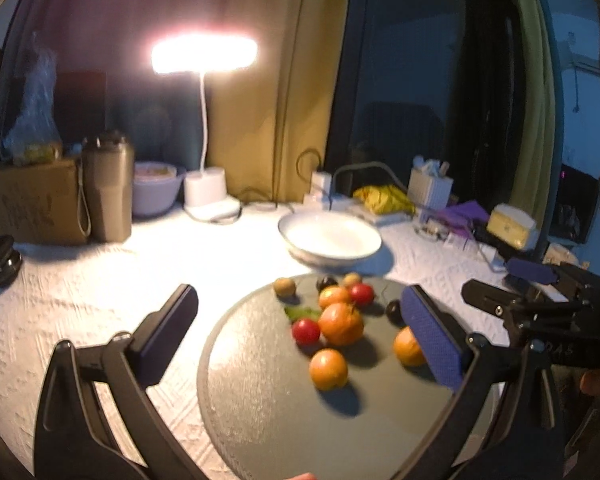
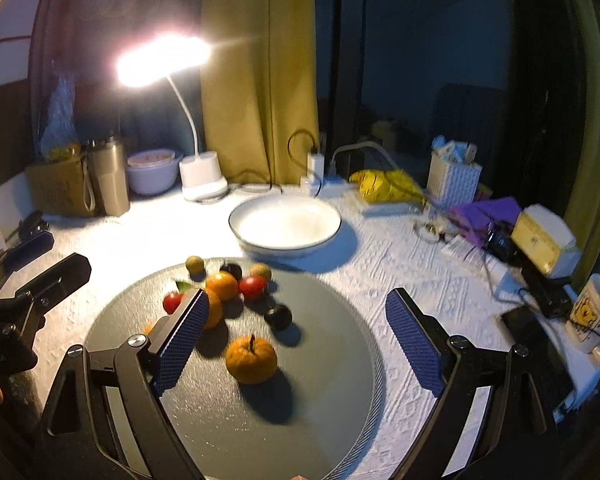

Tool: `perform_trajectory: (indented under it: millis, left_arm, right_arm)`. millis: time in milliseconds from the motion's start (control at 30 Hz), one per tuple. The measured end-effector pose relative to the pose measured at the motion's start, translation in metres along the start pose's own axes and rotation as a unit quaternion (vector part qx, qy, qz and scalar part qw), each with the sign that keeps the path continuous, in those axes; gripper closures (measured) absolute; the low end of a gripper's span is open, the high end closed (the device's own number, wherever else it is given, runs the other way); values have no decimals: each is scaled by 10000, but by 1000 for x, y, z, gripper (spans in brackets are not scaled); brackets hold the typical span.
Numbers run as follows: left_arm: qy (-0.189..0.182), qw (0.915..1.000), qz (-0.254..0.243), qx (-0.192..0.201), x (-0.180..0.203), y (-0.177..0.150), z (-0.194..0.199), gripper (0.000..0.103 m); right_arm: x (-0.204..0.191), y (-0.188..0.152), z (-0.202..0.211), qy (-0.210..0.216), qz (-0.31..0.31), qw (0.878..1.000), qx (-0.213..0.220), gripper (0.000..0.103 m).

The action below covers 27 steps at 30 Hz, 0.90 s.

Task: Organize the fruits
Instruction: 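Grasp an orange with the left tool while the right tool grasps a stemmed tangerine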

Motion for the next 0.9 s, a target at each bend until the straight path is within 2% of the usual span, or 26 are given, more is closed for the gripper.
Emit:
perform_trajectory:
  millis: [67,400,500,533,733,800,867,900]
  left_arm:
    - [11,9999,28,-132,-3,-7,-6,1]
    - [-35,9952,173,-961,-6,-44,-45,1]
    - [-50,9931,157,-1160,-5,-49,-53,3]
    - [-69,9919,148,-1259,-4,-52,-56,9]
    - [-147,9845,155,-1740,-2,-67,-71,25]
    - [-171,9817,154,-1893,-1,-72,-75,38]
    - [-214,9789,114,-2030,2,-77,-78,45]
    - [-223,9779,49,-2079,4,-79,-79,52]
  right_arm:
    - [-2,-4,-8,43,13,10000,42,11]
    - [-12,-38,-49,321,357,9965,-685,12]
    - [-19,-47,-57,421,373,9947,-866,16]
    - [-21,-50,-59,458,385,9940,-919,19]
    - [-30,-60,-70,626,533,9902,-1129,29]
    - [-34,-63,-72,712,589,9887,-1181,34]
    - [-39,-66,-73,803,620,9870,-1243,43]
    - [-43,-68,-72,878,596,9863,-1263,49]
Point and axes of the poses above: each gripper's, at about its wrist camera, not at the fingertips, and z roughly against the way its jaws point, x to its right, y to its top, the point moved 10 cm from there along -z, roughly the way its jaws point, and after that the axes turned 10 degrees about -y, right-handed, at the moved point
